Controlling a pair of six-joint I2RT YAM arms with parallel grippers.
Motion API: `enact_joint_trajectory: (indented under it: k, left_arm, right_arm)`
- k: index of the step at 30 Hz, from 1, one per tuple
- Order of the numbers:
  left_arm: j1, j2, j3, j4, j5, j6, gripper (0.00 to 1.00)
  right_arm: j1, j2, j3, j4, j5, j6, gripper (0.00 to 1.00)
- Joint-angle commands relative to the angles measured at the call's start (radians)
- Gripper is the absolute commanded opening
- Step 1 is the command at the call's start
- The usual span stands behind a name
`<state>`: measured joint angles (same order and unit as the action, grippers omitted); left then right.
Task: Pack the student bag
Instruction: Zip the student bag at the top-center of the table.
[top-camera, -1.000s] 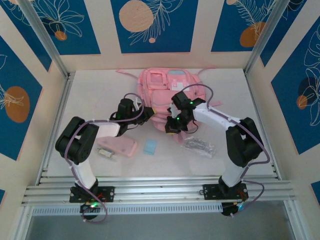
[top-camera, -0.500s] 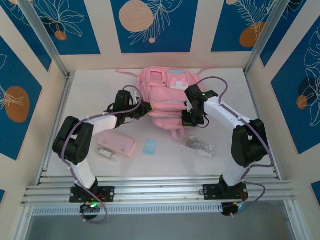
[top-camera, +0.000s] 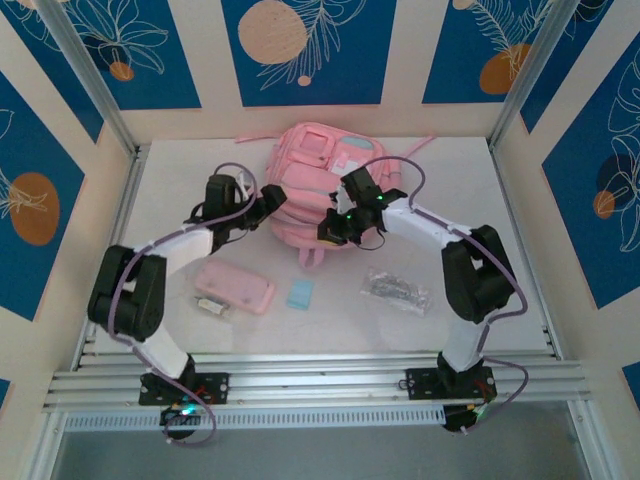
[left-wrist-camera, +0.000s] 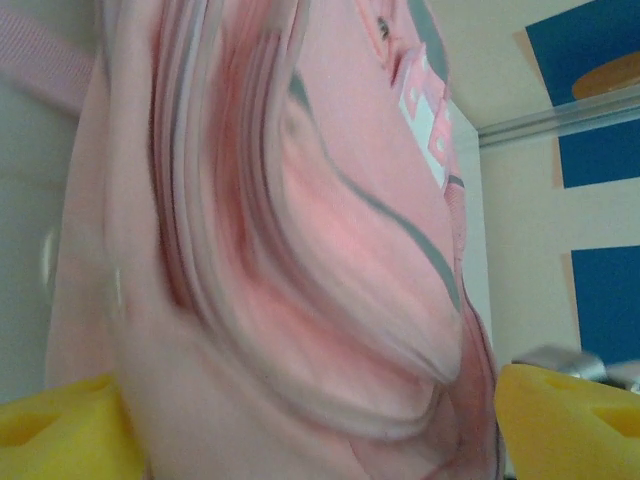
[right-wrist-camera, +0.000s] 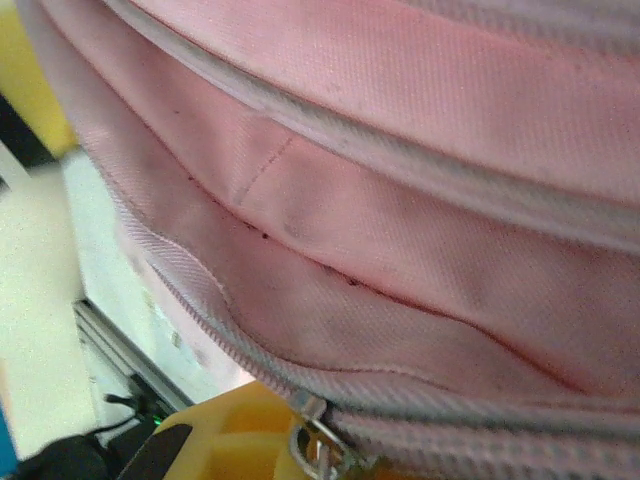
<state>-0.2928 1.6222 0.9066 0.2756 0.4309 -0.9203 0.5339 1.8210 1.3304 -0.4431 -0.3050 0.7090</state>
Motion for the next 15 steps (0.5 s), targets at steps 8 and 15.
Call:
enact_joint_trajectory:
  k: [8,15]
  left_arm:
    - [-0.073,-0.078,-0.201,0.202,-0.074,-0.209,0.86]
    - [-0.114,0.054,-0.205,0.375,-0.14,-0.3,0.44]
  right_arm:
    - [0.068,0.072,0.115,0.286,-0.147,0.211,0.0]
    - [0.094,0.025,0.02,0.342,-0.219,0.284,0.0]
